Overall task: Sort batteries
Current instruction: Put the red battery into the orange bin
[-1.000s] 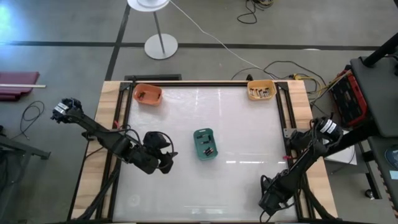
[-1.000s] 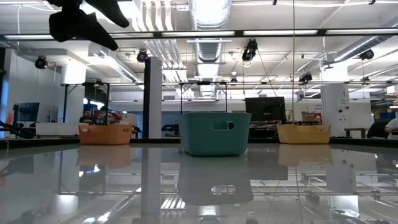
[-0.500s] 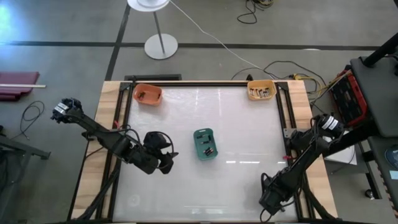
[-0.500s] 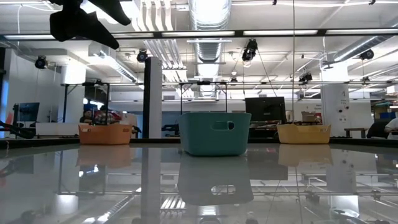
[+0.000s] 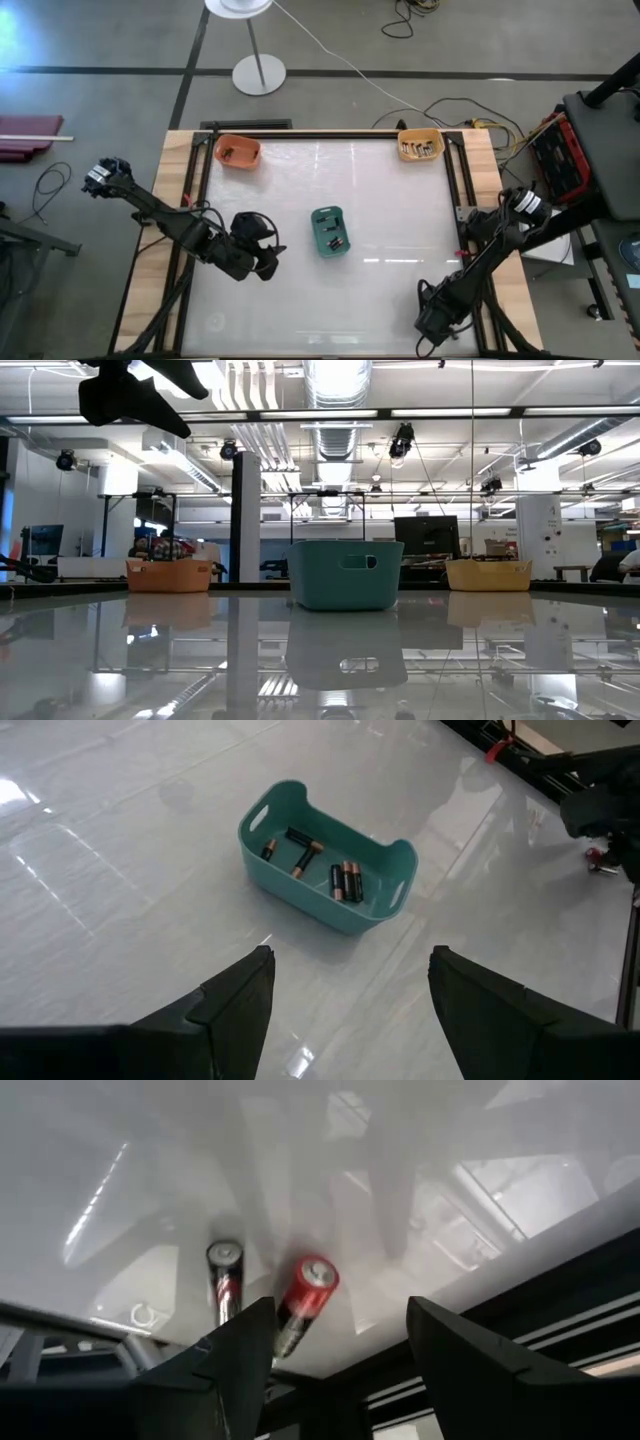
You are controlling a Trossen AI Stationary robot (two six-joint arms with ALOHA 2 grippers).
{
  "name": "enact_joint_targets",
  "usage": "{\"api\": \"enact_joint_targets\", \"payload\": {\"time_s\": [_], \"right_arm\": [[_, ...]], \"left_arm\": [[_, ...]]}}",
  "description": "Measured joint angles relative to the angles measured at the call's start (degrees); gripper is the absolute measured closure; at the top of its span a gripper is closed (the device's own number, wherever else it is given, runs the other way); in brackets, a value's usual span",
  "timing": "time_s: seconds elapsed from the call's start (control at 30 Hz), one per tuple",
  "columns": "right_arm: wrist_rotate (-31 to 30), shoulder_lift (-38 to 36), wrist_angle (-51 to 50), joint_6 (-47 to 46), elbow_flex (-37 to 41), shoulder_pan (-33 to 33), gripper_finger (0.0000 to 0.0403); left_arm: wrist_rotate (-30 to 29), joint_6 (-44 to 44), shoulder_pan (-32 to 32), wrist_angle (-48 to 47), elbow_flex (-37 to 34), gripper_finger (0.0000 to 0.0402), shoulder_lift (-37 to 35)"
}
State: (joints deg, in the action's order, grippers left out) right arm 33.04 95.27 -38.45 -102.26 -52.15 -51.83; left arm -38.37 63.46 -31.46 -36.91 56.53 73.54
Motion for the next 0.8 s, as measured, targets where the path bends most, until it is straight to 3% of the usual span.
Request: {"api": "enact_joint_targets", "payload": {"time_s": [0.17, 0.57, 0.8], "right_arm": [[0.3, 0.1, 0.3, -0.3, 2.3, 0.0, 0.0189], [5.0, -0.1, 8.5, -5.0, 5.7, 0.1, 0.0275], [6.6, -0.1, 9.9, -5.2, 6.8, 0.1, 0.0295]], "left_arm": [[0.0, -0.1, 0.0, -0.1, 0.0, 0.0159, 0.0], [0.0, -0.1, -1.4, -0.1, 0.0, 0.0159, 0.0], [0.0, -0.1, -2.4, -0.4, 0.0, 0.0159, 0.0]]}}
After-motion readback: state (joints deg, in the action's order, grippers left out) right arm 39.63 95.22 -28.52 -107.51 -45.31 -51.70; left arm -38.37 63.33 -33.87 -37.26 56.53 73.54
